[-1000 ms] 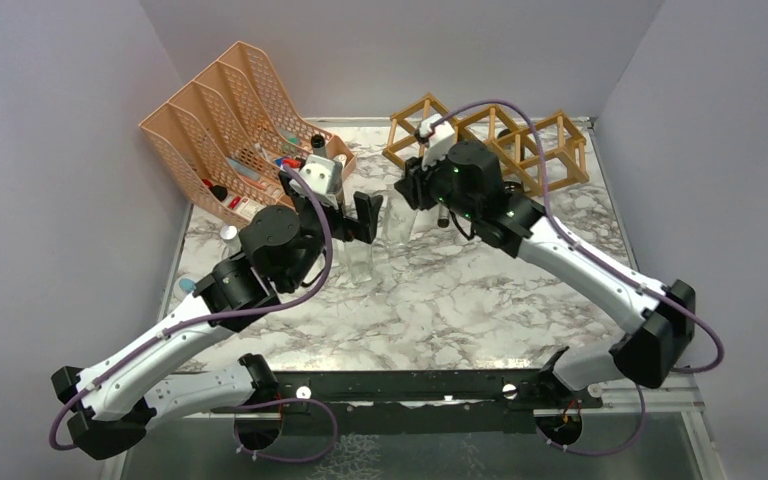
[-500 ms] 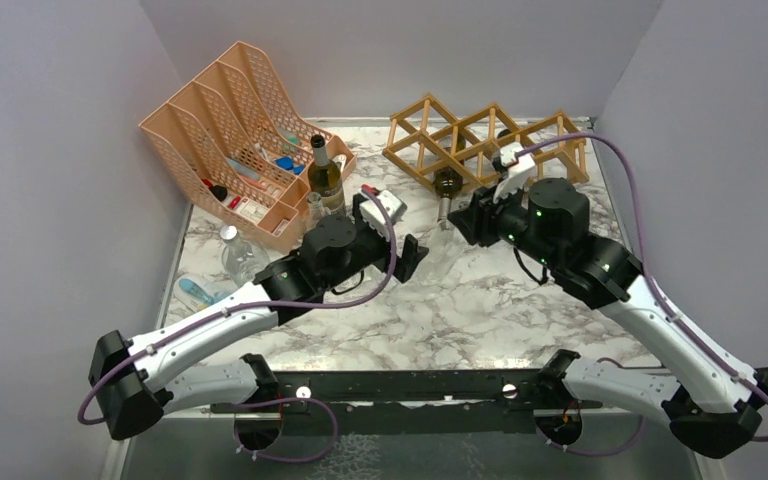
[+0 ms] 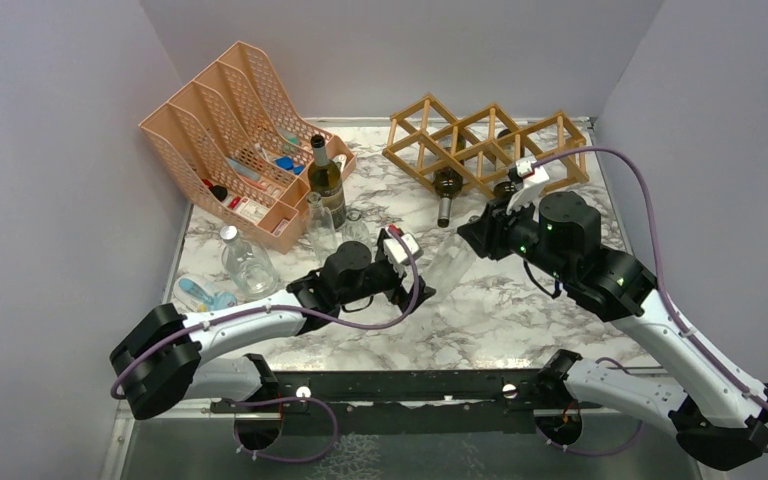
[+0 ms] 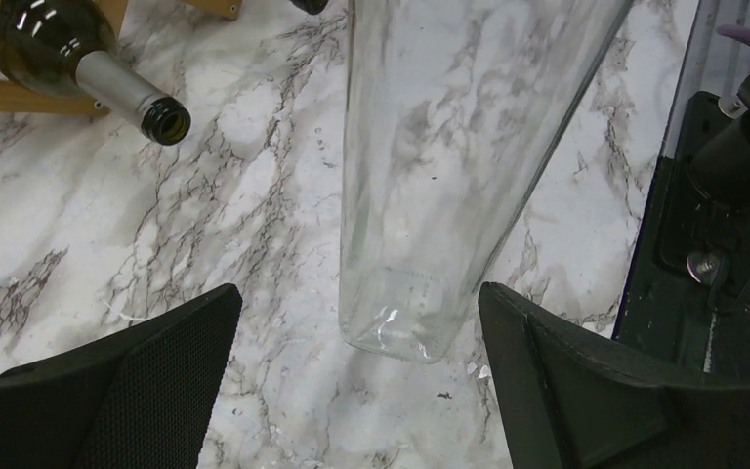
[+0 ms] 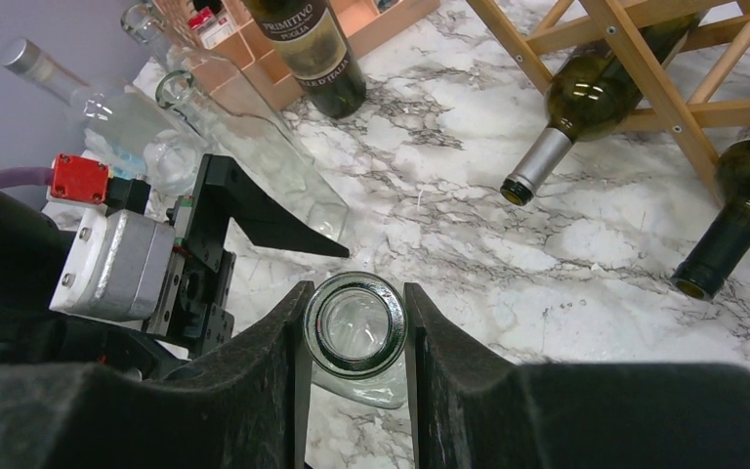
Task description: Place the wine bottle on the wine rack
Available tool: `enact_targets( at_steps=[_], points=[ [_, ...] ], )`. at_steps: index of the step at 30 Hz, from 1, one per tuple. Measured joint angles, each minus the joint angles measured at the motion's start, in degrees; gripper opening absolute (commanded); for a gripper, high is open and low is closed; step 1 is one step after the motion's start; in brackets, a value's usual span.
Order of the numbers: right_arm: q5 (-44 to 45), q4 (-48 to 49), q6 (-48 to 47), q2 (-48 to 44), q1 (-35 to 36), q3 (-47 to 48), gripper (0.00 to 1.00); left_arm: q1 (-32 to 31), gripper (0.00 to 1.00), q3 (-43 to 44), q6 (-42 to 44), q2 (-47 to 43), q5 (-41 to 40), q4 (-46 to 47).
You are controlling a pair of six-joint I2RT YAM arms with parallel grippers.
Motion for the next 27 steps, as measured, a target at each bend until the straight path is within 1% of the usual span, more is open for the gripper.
enact_targets(
  at_steps=[6,11,18,20,21,23,25,26,27],
  points=[
    [-1.09,0.09,0.02,0.00,0.00,0.09,0.01,0.00,0.94,-1.44,2.19,2.21,3.74,7.93],
    [-2.82,0.17,0.22,-0.28,0.00,0.11,0.01,-0.04,0.84,-1.84,4.22,3.76,9.14,13.55],
    [-4.07,1.05,0.26,-2.95,0.00,0.09,0.04,-0.24,0.78,-1.84,7.78,4.07,12.52,17.90],
    [-4.39,1.29,0.57,-4.07,0.02,0.09,0.05,-0.26,0.70,-1.84,8.52,4.33,13.03,18.69],
    [-4.50,1.40,0.70,-4.59,0.02,0.09,0.05,-0.26,0.65,-1.84,8.81,4.59,13.33,19.12],
    [-4.66,1.53,1.09,-5.49,0.02,0.09,0.07,-0.26,0.46,-1.84,9.57,5.33,13.88,19.76],
    [-4.63,1.29,1.09,-6.05,0.02,0.07,0.10,-0.26,0.30,-1.81,9.57,5.81,14.01,20.28],
    [-4.61,1.01,1.03,-6.27,0.02,0.07,0.12,-0.20,0.21,-1.79,9.70,6.01,13.88,20.50],
    [-4.63,0.96,1.03,-6.32,0.02,0.07,0.19,-0.13,0.10,-1.73,9.88,6.12,13.84,20.68]
  ],
)
